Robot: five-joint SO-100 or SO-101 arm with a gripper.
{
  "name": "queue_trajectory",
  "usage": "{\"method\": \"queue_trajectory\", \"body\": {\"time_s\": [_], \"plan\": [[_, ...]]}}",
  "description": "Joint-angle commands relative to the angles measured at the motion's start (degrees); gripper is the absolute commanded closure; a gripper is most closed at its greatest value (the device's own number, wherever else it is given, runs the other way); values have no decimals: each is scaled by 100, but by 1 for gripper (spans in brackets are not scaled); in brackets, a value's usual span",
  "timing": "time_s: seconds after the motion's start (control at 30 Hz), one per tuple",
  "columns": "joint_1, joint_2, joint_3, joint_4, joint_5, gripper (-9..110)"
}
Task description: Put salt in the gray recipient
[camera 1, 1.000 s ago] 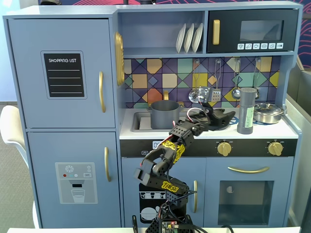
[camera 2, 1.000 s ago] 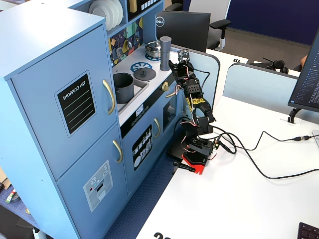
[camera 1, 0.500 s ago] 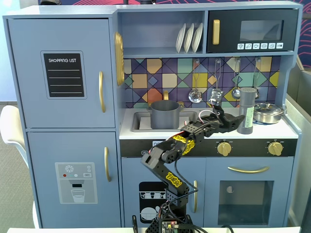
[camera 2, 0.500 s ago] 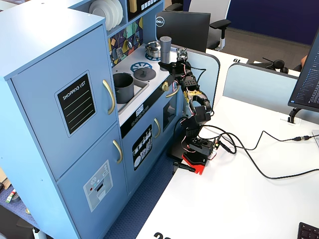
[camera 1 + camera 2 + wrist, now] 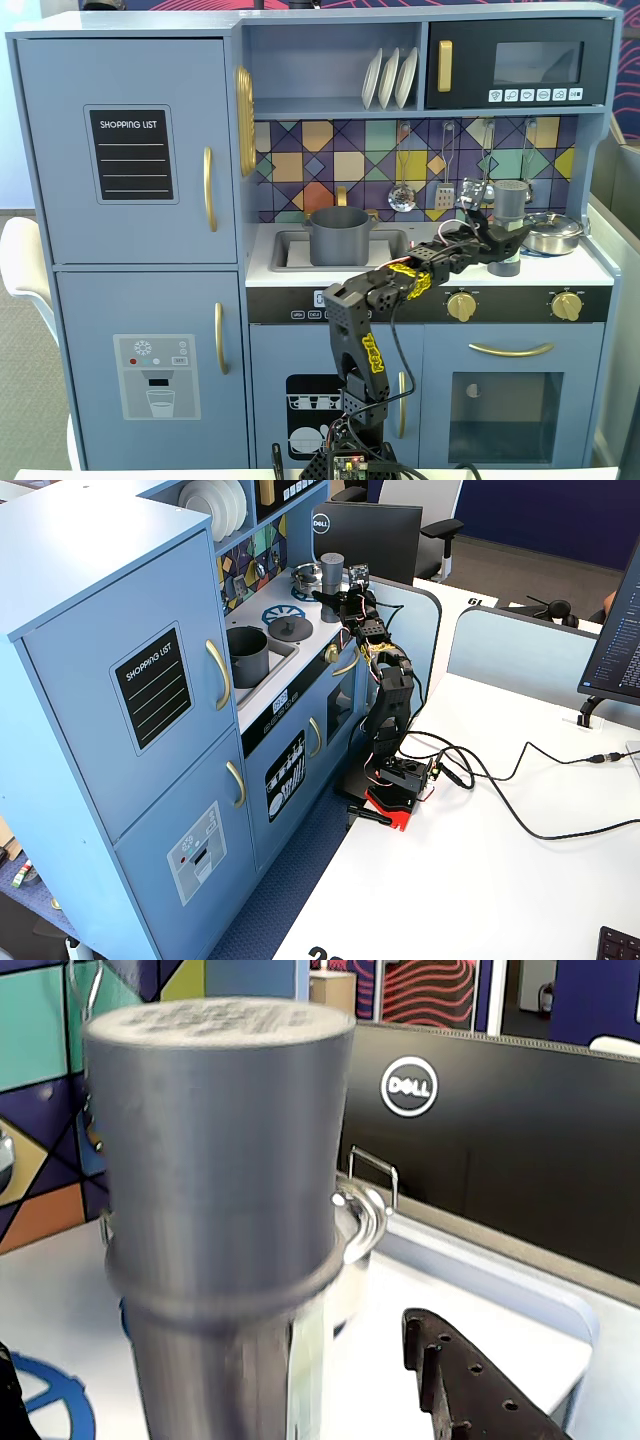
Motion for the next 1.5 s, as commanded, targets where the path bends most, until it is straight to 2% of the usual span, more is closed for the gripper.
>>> {"method": "queue_trajectory", "body": {"time_s": [0.0, 0.4, 0.73, 0.77, 0.83, 0.87, 1.2, 1.3, 1.47], "plan": [[-53, -343, -853, -185, -9, 47], [-149, -1731, -2470, 79, -18, 50], [-229, -2171, -2979, 439, -26, 58], [-237, -2180, -2988, 439, -79, 64], [-281, -2171, -2979, 457, -369, 92], [-290, -2171, -3006, 466, -396, 101], [-246, -1644, -3085, 483, 9, 101], [-316, -1397, -3568, 1345, 334, 101], [-729, -870, -4482, 3182, 1573, 101]]}}
